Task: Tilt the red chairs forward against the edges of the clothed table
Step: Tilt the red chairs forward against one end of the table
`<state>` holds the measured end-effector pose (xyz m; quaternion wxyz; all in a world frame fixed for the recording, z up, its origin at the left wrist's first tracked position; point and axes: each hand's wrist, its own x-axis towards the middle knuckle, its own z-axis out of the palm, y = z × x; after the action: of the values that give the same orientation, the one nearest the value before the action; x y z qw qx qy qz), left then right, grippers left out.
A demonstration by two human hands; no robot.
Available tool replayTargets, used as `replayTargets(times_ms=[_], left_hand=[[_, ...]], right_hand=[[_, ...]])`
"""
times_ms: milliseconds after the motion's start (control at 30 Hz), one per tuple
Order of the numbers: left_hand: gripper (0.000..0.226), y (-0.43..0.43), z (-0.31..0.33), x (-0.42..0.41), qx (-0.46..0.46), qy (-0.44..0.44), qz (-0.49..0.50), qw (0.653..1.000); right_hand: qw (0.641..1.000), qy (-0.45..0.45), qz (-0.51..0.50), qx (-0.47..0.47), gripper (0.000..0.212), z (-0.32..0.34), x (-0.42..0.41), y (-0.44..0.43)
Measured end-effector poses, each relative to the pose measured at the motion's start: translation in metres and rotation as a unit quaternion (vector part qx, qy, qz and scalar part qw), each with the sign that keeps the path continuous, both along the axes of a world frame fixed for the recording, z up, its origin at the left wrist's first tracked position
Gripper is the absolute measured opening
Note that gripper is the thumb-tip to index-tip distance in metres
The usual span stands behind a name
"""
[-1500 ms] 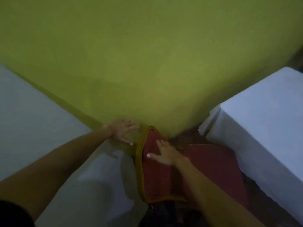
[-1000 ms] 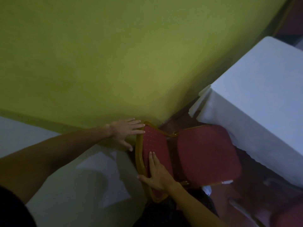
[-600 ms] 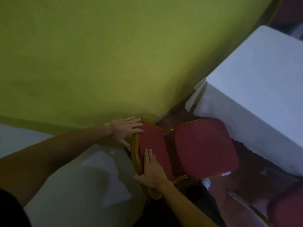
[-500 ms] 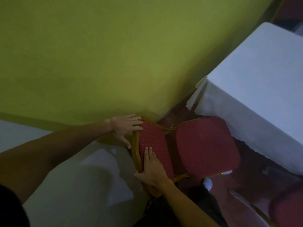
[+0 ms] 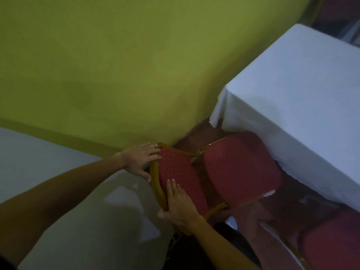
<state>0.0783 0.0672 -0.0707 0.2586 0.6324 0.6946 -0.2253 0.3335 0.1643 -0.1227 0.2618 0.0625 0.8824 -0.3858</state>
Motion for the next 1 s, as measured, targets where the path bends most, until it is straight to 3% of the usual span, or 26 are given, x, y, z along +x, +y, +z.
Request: replayTargets(times_ms=[267, 533, 733, 1000], left_hand=[[0.112, 0.016, -0.018, 0.087, 0.137, -0.068, 0.047, 0.987], [0.123, 0.032, -0.028, 0.125, 0.099, -0.107, 0.055, 0.988], [0.12, 0.03, -0.036, 0.124, 0.122, -0.132, 0.019, 0.984], [0.113, -0.009, -0.039, 0.153, 0.182, -0.101, 0.024, 0.978]], right_hand=[[0.999, 0.017, 0.017, -0.042, 0.109, -0.006, 0.085, 0.059], [0.995, 0.018, -0.053, -0.079, 0.099, -0.006, 0.149, 0.073], [0.981, -0.006, -0.179, -0.072, 0.09, -0.002, 0.158, 0.04], [0.971, -0.049, -0.23, -0.035, 0.1, 0.001, 0.169, 0.011]])
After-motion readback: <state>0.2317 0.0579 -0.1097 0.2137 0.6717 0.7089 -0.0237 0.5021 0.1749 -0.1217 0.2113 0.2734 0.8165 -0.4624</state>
